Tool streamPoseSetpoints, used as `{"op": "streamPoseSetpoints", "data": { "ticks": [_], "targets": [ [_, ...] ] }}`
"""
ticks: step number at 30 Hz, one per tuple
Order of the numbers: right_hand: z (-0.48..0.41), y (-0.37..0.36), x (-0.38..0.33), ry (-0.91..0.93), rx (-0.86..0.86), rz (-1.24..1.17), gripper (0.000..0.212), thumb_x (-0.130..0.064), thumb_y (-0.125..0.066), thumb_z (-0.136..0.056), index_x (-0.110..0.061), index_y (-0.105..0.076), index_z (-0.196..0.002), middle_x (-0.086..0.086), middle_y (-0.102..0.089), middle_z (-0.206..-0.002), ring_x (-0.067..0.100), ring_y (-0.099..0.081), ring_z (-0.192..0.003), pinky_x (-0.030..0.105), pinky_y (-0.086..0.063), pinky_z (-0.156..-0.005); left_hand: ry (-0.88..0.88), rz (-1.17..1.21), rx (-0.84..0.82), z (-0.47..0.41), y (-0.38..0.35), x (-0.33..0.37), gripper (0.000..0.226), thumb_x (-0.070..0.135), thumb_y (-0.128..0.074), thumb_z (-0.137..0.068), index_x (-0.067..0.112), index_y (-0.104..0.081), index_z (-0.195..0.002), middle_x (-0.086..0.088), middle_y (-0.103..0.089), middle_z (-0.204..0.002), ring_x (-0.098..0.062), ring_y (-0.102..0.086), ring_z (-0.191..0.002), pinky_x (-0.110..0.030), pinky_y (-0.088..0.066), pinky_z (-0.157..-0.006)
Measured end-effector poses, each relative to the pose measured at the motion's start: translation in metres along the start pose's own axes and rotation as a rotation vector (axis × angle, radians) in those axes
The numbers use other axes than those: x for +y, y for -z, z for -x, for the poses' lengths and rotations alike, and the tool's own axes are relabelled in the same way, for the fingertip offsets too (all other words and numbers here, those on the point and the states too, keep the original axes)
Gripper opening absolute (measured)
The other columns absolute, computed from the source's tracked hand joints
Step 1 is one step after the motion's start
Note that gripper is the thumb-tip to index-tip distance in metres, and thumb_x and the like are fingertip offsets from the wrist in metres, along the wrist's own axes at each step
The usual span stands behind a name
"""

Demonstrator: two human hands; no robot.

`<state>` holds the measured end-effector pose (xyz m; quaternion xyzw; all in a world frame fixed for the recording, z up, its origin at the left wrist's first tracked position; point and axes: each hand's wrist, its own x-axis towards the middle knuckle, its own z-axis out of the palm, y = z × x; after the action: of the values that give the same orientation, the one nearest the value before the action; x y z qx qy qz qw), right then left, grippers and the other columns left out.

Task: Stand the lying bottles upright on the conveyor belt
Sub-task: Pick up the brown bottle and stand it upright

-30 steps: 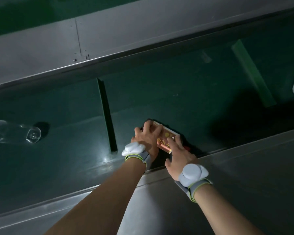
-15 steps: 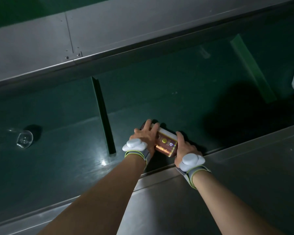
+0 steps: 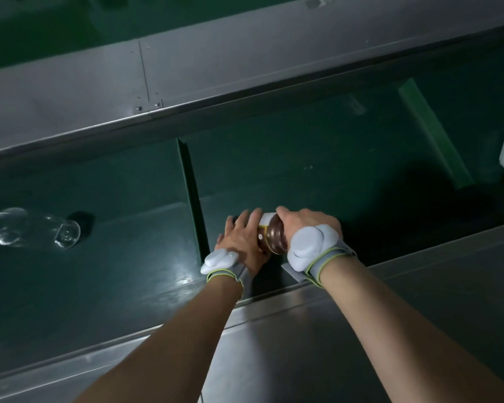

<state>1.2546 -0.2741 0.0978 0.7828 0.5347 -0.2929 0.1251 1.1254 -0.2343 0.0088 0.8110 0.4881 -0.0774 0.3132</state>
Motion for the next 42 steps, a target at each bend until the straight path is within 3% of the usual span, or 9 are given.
{"op": "streamPoseSetpoints", "data": {
  "ticks": [4,7,11,17,21,28,35,38,42],
  "targets": [
    [0.012,0.021,-0.017,0.187,0.125,0.096,0.039,-0.026,-0.057,-0.080,-0.028,-0.056,-0.119,0.001,-0.064,-0.111,0.029,-0.063,-0.098,0.029,-0.034,-0.065,0.041,0.236,0.007,0.024,0.009,-0.014,0.080,0.045,-0.075,-0.061,0.039,-0.032,-0.128,0.002,-0.055,-0.128,-0.027,-0.051,-0.120,-0.044,-0.046,-0.095],
    [0.017,0.032,-0.023,0.247,0.140,0.039,0.033,-0.035,-0.059,-0.087,-0.030,-0.052,-0.119,0.002,-0.064,-0.107,0.029,-0.059,-0.087,0.031,-0.034,-0.065,0.164,0.480,0.060,0.043,0.011,-0.010,0.078,0.051,-0.078,-0.051,0.047,-0.034,-0.115,0.006,-0.064,-0.109,-0.023,-0.064,-0.100,-0.036,-0.051,-0.082],
    [0.027,0.043,-0.032,0.319,0.146,-0.123,0.028,-0.050,-0.051,-0.089,-0.034,-0.043,-0.111,0.000,-0.063,-0.096,0.027,-0.051,-0.076,0.032,-0.036,-0.063,0.200,0.741,0.150,0.061,0.015,-0.004,0.079,0.043,-0.085,-0.047,0.034,-0.044,-0.114,0.002,-0.068,-0.107,-0.021,-0.065,-0.101,-0.042,-0.052,-0.090],
    [0.041,0.057,-0.048,0.304,0.336,-0.156,0.030,-0.056,-0.047,-0.089,-0.036,-0.047,-0.112,0.000,-0.066,-0.103,0.030,-0.060,-0.086,0.032,-0.036,-0.064,0.158,0.670,0.253,0.077,0.038,0.003,0.073,0.047,-0.085,-0.048,0.029,-0.043,-0.104,0.003,-0.065,-0.105,-0.019,-0.064,-0.097,-0.034,-0.051,-0.084],
    [0.048,0.059,-0.057,0.271,0.374,-0.121,0.033,-0.059,-0.044,-0.089,-0.034,-0.048,-0.110,-0.002,-0.066,-0.104,0.029,-0.061,-0.091,0.032,-0.036,-0.066,0.153,0.592,0.273,0.092,0.046,0.001,0.074,0.059,-0.078,-0.043,0.030,-0.041,-0.101,0.004,-0.064,-0.102,-0.021,-0.063,-0.095,-0.038,-0.052,-0.082],
    [0.055,0.052,-0.068,0.207,0.397,-0.139,0.038,-0.064,-0.046,-0.084,-0.030,-0.047,-0.101,-0.005,-0.062,-0.091,0.022,-0.056,-0.075,0.031,-0.036,-0.058,0.116,0.528,0.260,0.105,0.047,-0.009,0.074,0.072,-0.064,-0.038,0.036,-0.036,-0.096,0.011,-0.059,-0.097,-0.017,-0.062,-0.091,-0.030,-0.048,-0.075],
    [0.054,0.052,-0.067,0.107,0.400,-0.613,0.038,-0.056,-0.071,-0.071,-0.018,-0.066,-0.074,0.000,-0.070,-0.077,0.021,-0.064,-0.075,0.037,-0.053,-0.069,0.057,0.603,0.305,0.119,0.050,-0.008,0.066,0.070,-0.067,-0.045,0.034,-0.044,-0.095,0.008,-0.062,-0.095,-0.015,-0.060,-0.086,-0.035,-0.050,-0.078],
    [0.055,0.056,-0.068,0.081,0.437,-0.775,0.038,-0.057,-0.067,-0.076,-0.020,-0.070,-0.078,-0.004,-0.070,-0.080,0.016,-0.065,-0.079,0.030,-0.049,-0.070,0.030,0.670,0.293,0.122,0.058,-0.008,0.064,0.068,-0.069,-0.047,0.032,-0.049,-0.095,0.008,-0.065,-0.089,-0.014,-0.062,-0.082,-0.039,-0.052,-0.078],
    [0.056,0.064,-0.071,0.113,0.418,-0.738,0.039,-0.053,-0.058,-0.086,-0.017,-0.074,-0.082,-0.001,-0.071,-0.084,0.019,-0.065,-0.082,0.031,-0.048,-0.073,0.008,0.702,0.265,0.122,0.065,-0.010,0.062,0.067,-0.069,-0.050,0.033,-0.051,-0.099,0.010,-0.067,-0.088,-0.010,-0.064,-0.081,-0.040,-0.053,-0.079]
  ]
}}
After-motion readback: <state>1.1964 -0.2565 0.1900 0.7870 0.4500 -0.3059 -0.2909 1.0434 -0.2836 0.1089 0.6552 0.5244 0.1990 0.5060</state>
